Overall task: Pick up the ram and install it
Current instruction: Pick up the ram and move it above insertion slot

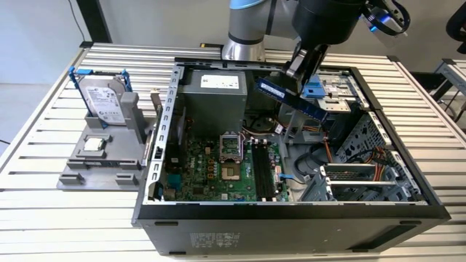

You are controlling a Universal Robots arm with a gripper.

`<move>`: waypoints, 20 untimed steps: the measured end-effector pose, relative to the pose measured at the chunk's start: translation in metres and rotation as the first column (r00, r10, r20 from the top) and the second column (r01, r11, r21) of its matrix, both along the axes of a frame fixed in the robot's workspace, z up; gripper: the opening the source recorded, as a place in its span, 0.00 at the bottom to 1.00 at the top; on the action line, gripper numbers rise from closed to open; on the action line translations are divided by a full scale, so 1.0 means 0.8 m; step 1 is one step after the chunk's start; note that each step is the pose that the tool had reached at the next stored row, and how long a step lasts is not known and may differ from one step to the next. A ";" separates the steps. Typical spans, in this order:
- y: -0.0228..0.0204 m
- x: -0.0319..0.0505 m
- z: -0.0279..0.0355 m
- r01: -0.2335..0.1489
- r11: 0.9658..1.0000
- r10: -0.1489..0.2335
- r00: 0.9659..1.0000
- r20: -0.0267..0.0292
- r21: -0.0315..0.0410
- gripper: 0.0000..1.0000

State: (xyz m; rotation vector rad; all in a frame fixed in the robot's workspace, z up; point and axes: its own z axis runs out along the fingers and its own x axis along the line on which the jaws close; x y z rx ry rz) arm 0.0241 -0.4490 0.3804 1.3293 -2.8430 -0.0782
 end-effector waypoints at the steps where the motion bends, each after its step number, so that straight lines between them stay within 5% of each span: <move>1: 0.0000 0.000 0.0000 0.012 1.000 -0.012 1.000 0.000 0.000 0.00; 6: 0.0000 0.000 0.0000 0.071 0.998 -0.071 0.998 0.000 0.000 0.00; 11: -0.0001 0.000 0.0000 0.129 0.992 -0.129 0.992 0.000 0.000 0.00; 20: -0.0002 0.000 0.0000 0.234 0.972 -0.234 0.972 0.000 0.000 0.00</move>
